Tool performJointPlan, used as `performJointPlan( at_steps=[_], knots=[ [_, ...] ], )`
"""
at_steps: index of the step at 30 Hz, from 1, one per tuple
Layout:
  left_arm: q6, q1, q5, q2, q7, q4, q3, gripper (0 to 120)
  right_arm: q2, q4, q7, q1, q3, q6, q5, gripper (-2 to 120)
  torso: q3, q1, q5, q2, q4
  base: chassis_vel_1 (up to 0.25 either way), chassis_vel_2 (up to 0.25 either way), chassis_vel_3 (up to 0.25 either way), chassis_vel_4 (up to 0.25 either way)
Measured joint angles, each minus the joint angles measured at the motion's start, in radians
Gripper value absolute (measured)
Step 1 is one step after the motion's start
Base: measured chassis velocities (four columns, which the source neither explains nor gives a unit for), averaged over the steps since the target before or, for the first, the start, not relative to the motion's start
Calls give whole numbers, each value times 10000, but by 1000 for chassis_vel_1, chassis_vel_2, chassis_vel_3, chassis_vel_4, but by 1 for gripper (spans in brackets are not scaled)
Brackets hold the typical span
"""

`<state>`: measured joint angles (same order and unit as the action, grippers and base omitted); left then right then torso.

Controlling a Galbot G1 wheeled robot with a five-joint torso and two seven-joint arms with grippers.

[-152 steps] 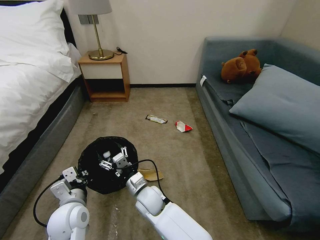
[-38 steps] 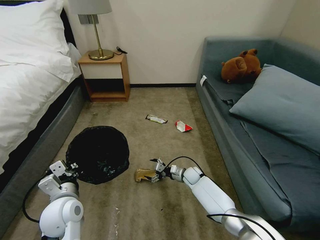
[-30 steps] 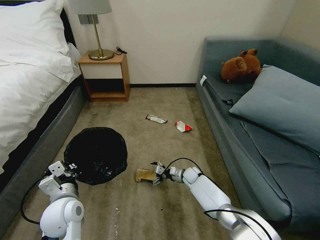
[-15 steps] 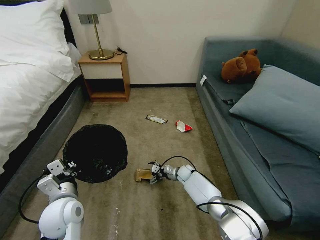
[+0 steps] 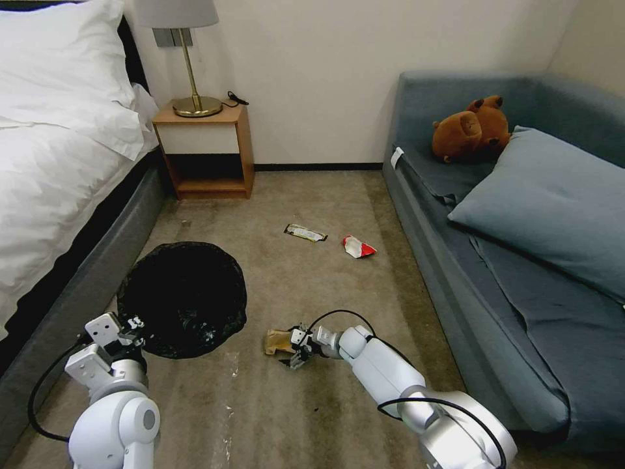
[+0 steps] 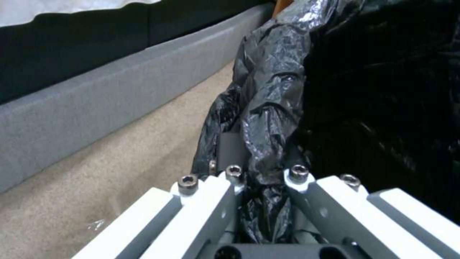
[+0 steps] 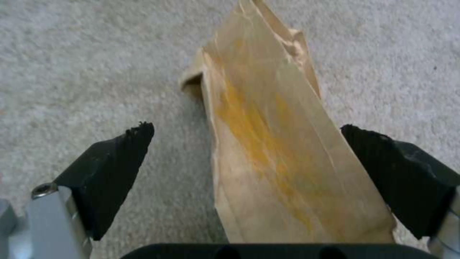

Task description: Pick up the trash bin, then pick up the garbage on the floor and place it into the trash bin.

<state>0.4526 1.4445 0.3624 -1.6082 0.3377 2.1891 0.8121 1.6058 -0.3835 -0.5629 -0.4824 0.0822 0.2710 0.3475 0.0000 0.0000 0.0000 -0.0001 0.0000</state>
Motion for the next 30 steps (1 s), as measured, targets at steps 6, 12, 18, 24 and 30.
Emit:
performJointPlan(
  at_steps=[6, 12, 18, 24, 30],
  knots=[
    [-15, 5, -1, 0, 0, 51, -22, 1, 20, 32, 488, -16, -50, -62, 199, 88, 0, 0, 0, 0, 0, 0, 0, 0, 0],
    [-20, 3, -4, 0, 0, 71, -27, 1, 22, 41, 722, -43, -123, -119, 308, 74, 0, 0, 0, 0, 0, 0, 0, 0, 0],
    [-21, -18, -5, 0, 3, 86, -31, 1, 30, 39, 794, -87, -177, -120, 314, 49, 0, 0, 0, 1, 0, 0, 0, 0, 0],
    [-37, -47, -5, 1, 4, -13, -33, 1, 12, 16, 815, -126, -218, -115, 290, 25, 0, 0, 0, 0, 0, 0, 0, 0, 0],
    [-52, -116, -1, 1, 4, -126, -11, 1, -4, -16, 815, -157, -290, -91, 282, 4, 0, 0, 0, 0, 0, 0, 0, 0, 0]
  ],
)
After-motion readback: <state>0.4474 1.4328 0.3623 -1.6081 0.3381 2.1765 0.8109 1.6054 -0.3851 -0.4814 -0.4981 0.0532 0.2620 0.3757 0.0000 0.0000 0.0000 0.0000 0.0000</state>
